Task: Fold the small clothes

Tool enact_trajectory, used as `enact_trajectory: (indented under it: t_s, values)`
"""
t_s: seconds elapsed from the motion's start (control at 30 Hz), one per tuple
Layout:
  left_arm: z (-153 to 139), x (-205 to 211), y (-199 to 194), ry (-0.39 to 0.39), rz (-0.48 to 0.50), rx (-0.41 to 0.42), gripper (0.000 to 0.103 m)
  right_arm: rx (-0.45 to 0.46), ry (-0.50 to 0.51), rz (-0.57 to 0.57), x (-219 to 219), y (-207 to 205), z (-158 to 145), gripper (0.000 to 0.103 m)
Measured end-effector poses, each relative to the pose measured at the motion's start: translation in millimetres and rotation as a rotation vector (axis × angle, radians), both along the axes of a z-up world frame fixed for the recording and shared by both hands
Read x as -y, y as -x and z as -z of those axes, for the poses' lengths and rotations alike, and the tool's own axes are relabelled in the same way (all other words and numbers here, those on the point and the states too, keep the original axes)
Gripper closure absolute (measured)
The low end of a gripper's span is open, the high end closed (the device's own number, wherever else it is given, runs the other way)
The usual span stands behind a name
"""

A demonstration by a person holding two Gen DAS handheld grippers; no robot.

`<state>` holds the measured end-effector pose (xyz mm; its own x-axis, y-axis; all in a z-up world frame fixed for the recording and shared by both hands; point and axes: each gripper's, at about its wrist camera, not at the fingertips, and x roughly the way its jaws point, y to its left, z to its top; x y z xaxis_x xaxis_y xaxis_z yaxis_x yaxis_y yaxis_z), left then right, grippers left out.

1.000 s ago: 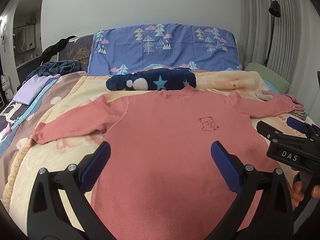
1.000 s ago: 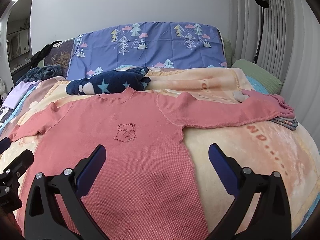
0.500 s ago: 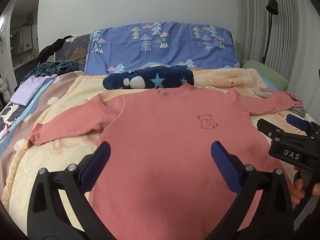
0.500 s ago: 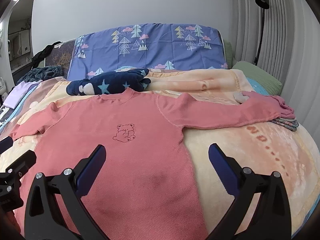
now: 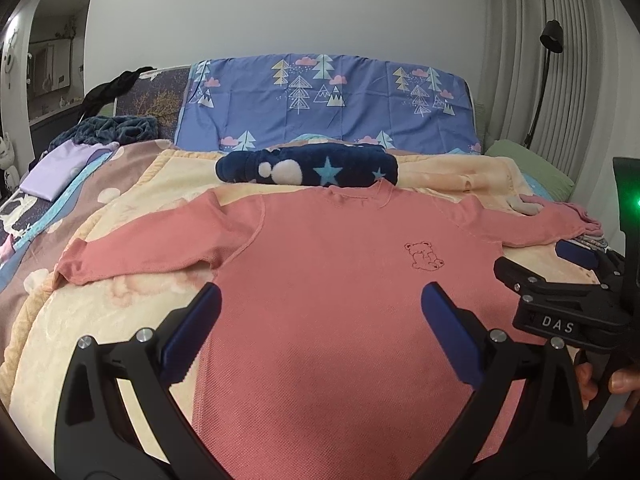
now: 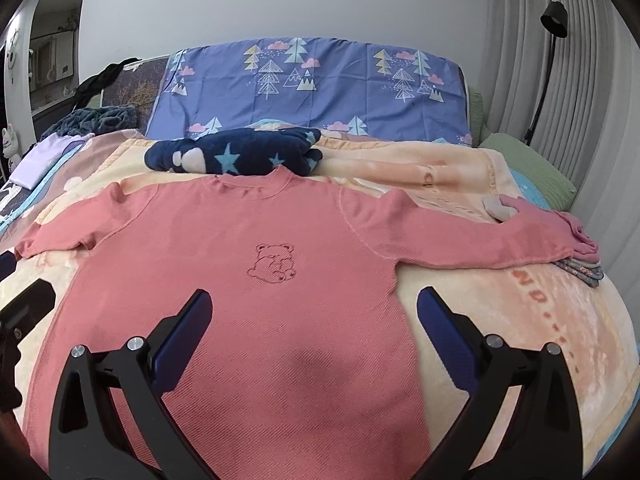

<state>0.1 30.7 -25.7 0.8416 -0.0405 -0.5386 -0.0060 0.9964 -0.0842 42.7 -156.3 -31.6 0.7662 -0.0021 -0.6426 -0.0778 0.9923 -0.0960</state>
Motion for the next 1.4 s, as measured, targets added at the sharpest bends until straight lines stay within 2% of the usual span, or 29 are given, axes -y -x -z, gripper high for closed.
enact_trajectory:
  t_s: [0.07,0.4,0.73,1.33,1.4]
  values:
    - [2,-5,2,0.018,-0.004,-0.002,0.003,-0.004,0.003,-0.003,-2,1,1,0.001]
    - [11,-32,-2,0.120,-0.006,-0.033,0.025,0.022,0.007,0.007,-4,9,-6,0.001]
    - [17,-46,-4,0.174,-0.018,-0.047,0.028,0.021,0.003,-0.001,-9,11,-6,0.001]
    - [22,-47,-16,0.161,-0.026,-0.077,0.028,0.009,-0.008,0.001,-11,3,-3,0.001]
    - [24,-54,-17,0.163,-0.034,-0.086,0.034,0.007,-0.004,0.002,-12,0,-4,0.001]
